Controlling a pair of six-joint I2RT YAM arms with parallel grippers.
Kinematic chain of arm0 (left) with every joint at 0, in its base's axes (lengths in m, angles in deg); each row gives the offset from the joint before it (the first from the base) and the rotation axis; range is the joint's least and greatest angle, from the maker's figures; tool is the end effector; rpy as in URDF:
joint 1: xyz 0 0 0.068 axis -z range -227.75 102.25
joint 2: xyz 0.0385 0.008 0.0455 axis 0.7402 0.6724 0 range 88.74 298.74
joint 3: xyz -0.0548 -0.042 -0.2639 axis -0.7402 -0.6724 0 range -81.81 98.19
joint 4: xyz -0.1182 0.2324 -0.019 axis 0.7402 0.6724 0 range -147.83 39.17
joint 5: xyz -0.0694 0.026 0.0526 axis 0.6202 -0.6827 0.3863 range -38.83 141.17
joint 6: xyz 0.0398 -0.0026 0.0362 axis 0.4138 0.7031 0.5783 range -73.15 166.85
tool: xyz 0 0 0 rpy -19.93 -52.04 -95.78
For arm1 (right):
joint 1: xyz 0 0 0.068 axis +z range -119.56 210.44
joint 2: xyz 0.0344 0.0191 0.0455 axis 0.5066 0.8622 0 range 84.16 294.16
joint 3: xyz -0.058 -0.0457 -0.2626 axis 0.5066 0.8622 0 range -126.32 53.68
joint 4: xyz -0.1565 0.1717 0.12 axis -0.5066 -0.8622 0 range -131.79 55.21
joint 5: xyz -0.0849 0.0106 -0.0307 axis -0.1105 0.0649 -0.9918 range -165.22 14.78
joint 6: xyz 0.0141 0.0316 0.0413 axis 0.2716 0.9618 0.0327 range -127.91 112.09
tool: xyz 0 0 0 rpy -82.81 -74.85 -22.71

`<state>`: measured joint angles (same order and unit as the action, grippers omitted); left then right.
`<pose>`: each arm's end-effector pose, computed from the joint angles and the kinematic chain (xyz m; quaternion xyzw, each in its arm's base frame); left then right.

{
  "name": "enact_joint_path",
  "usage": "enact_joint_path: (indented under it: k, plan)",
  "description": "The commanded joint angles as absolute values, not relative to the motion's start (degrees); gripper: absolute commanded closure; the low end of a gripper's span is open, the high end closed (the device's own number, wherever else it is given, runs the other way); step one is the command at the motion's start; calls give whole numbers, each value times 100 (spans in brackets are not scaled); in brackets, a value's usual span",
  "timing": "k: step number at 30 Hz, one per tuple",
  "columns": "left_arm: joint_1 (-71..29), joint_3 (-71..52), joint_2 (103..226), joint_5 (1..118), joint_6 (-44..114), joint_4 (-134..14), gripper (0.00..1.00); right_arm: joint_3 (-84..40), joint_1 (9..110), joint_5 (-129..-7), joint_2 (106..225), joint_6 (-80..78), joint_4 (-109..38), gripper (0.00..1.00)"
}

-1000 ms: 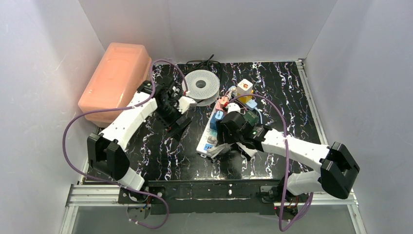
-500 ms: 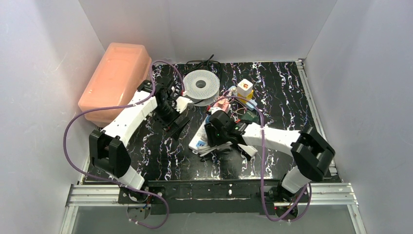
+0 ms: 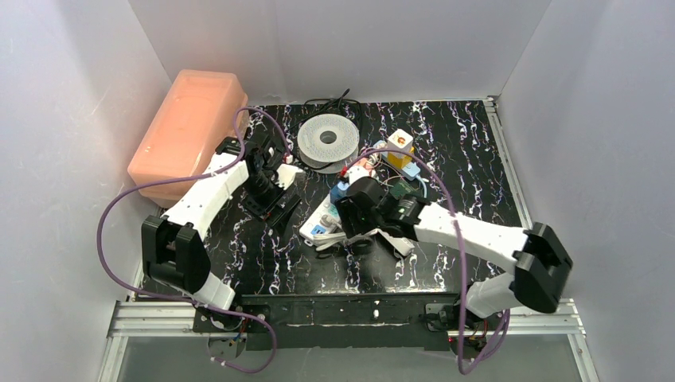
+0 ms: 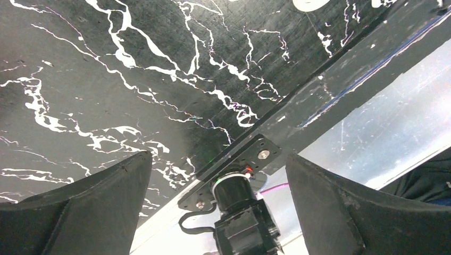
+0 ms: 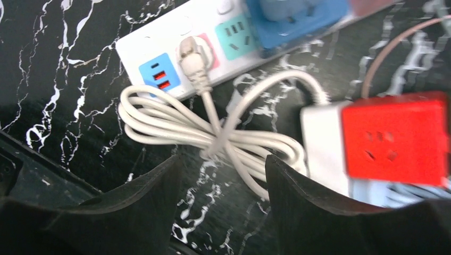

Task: Pull the plug off the socket
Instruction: Move the socket to the center of the board, then remove the plug from the socket.

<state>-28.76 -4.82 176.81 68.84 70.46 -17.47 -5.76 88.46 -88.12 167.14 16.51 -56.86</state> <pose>0.3087 -0.1177 0.3048 0.3861 0.8506 -0.1317 0.3319 0.1722 0.2608 0.2550 -0.2252 0.8930 0.1691 0.3509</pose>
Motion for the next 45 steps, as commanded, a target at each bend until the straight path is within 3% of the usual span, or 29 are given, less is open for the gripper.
enact_joint_path:
  k: [1,12,31,37,42,44,45]
  plan:
    - [-3048,-342,17772,7315,6709,-1073,2,-551,8870,-9741,16098,1363,-6246,33]
    - [-3392,-113,17863,7719,6154,-865,2,-1254,8871,-9187,16916,265,-5549,47]
    - [-3549,-303,17859,7463,5984,-1093,2,-1409,8897,-8637,18013,238,-5119,48]
    - [-3545,-390,17872,7343,5914,-1242,2,-1492,8943,-8588,18334,243,-5041,52]
    - [-3552,-456,17926,7381,5851,-1300,2,-1384,8958,-8443,18462,284,-4923,68]
    - [-3550,-569,17936,7449,5819,-1443,2,-1380,8959,-8387,18524,319,-4900,82]
    - [-3549,-666,17917,7489,5804,-1560,2,-1405,8959,-8366,18546,340,-4914,95]
